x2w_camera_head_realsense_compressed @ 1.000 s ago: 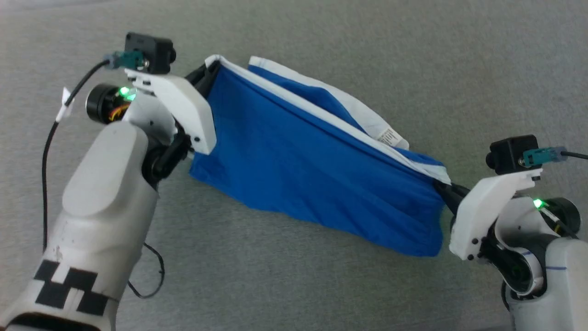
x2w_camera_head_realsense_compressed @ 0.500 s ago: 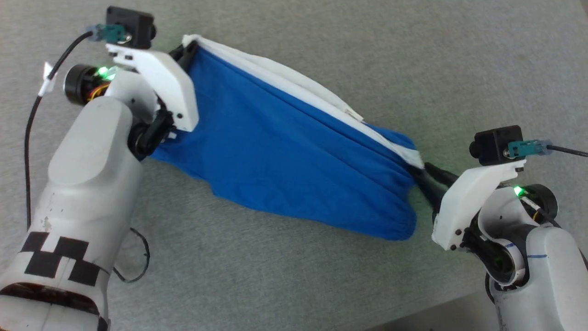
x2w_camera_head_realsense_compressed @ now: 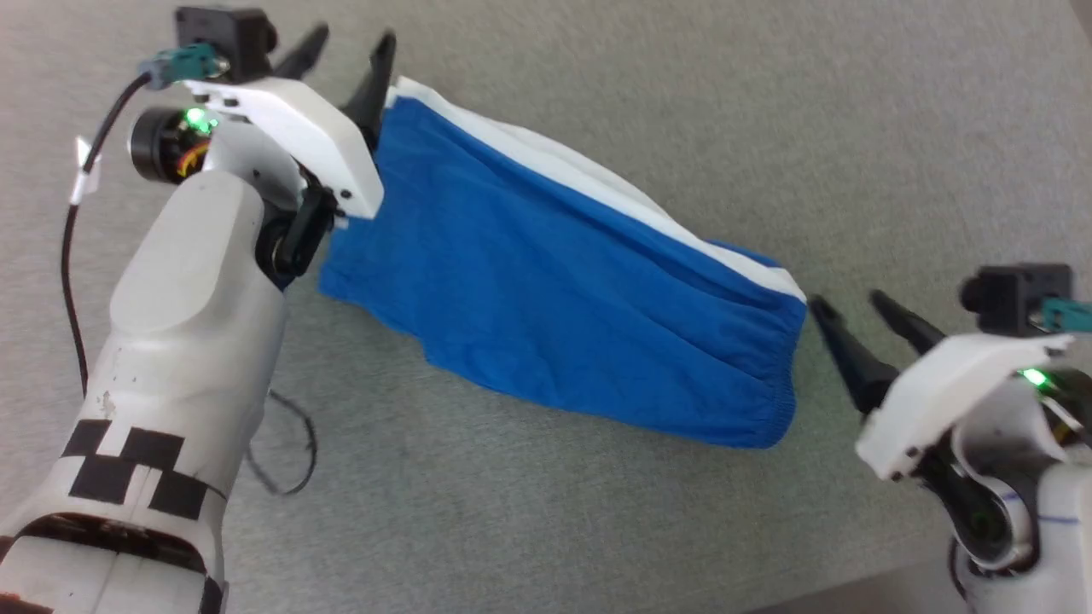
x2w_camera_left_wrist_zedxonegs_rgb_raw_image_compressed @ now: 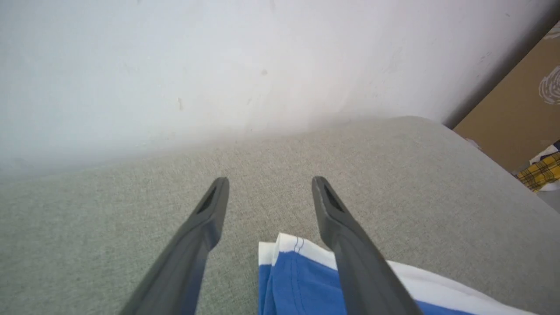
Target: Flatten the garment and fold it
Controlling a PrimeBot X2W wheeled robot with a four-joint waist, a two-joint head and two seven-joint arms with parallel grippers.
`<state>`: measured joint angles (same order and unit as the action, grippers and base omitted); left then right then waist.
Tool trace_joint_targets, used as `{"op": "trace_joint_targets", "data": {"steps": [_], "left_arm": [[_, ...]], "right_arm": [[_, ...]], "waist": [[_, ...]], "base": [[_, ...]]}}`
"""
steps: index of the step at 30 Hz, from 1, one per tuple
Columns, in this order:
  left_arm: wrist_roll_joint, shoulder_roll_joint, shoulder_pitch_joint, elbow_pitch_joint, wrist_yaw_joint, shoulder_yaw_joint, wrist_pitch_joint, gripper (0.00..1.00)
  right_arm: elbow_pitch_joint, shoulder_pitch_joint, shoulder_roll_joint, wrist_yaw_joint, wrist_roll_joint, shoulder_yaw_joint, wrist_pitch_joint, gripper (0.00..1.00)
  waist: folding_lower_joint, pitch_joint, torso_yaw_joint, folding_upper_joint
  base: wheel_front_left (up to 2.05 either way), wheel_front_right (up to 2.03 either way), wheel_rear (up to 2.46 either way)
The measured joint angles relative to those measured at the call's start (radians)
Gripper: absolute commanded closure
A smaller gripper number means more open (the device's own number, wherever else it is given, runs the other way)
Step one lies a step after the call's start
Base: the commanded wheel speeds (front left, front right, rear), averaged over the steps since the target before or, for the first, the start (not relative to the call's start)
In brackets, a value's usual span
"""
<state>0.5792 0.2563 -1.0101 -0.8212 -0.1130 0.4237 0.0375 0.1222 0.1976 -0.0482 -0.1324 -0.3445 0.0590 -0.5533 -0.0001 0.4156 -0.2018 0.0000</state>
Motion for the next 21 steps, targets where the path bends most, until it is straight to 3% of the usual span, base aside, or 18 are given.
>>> {"op": "trace_joint_targets", "data": {"steps": [8, 16, 21], "left_arm": [[-0.004, 0.058, 0.174, 0.172, 0.064, -0.066, 0.202, 0.00], [-0.126, 0.090, 0.532, 0.596, 0.169, -0.207, 0.220, 0.00], [-0.207, 0.053, 0.757, 0.769, 0.184, -0.306, 0.220, 0.00]], "right_arm": [[0.104, -0.145, -0.002, 0.001, 0.104, 0.037, -0.064, 0.00], [0.099, -0.208, -0.001, 0.001, 0.089, 0.039, -0.162, 0.00], [0.005, -0.177, -0.002, 0.001, 0.118, 0.054, -0.194, 0.00]], "waist": [[-0.0002, -0.118, 0.049, 0.0000], [-0.0003, -0.218, 0.118, 0.0000], [-0.0002, -0.255, 0.169, 0.0000]], "base": [[0.00, 0.00, 0.00], [0.00, 0.00, 0.00], [0.00, 0.00, 0.00]]}}
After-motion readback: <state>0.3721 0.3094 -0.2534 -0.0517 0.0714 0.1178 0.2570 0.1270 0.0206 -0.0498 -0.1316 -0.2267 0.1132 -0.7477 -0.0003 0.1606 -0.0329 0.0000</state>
